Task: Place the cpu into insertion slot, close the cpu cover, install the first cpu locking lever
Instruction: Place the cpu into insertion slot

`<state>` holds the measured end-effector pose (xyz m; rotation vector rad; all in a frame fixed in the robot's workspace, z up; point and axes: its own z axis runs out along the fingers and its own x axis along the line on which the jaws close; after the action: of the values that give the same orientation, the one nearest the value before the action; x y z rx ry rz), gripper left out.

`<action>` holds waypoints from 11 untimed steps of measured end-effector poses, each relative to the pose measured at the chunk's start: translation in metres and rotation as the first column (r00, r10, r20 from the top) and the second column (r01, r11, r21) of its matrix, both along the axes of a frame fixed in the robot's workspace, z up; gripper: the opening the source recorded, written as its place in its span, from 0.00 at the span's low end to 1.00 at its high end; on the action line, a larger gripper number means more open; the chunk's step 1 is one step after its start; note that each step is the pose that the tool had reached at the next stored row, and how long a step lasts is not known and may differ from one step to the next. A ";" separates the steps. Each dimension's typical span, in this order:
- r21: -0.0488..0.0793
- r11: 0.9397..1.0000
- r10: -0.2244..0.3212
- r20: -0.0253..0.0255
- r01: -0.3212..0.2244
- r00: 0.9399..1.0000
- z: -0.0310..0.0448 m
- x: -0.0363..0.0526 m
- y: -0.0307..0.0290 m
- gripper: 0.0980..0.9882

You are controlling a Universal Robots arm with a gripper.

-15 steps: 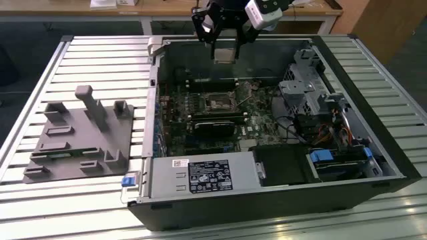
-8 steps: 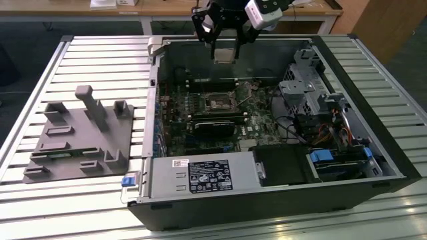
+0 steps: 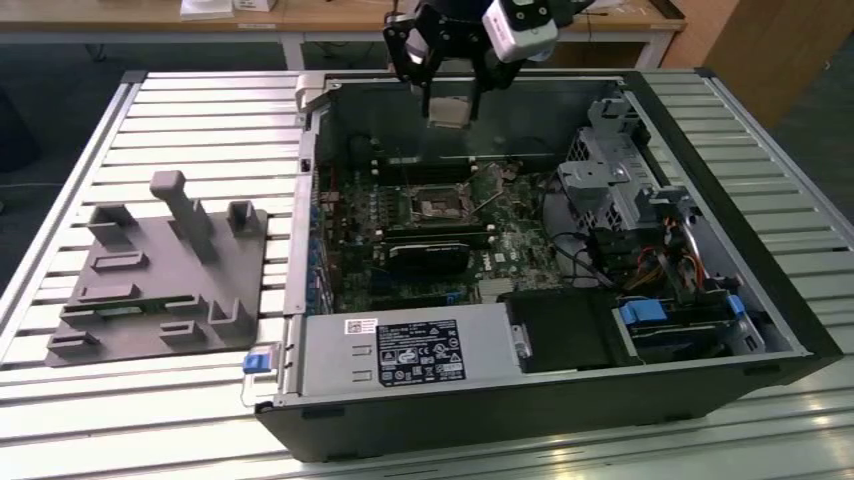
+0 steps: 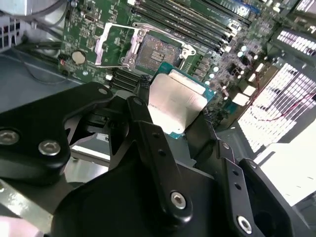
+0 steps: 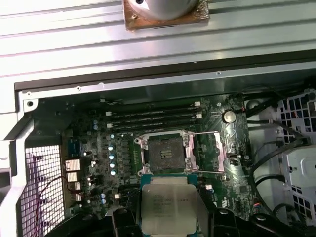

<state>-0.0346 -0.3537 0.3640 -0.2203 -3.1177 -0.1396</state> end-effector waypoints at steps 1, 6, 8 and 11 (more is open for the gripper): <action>0.000 1.000 -0.014 0.000 0.014 1.000 -0.0002 0.0000 0.0000 0.50; -0.001 0.996 -0.084 0.000 0.084 0.996 -0.0013 0.0000 0.0000 0.50; -0.001 0.994 -0.110 0.000 0.110 0.994 -0.0015 0.0000 0.0000 0.50; -0.003 0.989 -0.149 0.000 0.149 0.989 -0.0019 0.0000 0.0000 0.50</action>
<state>-0.0346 -0.3538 0.3621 -0.4538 -3.0996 -0.1369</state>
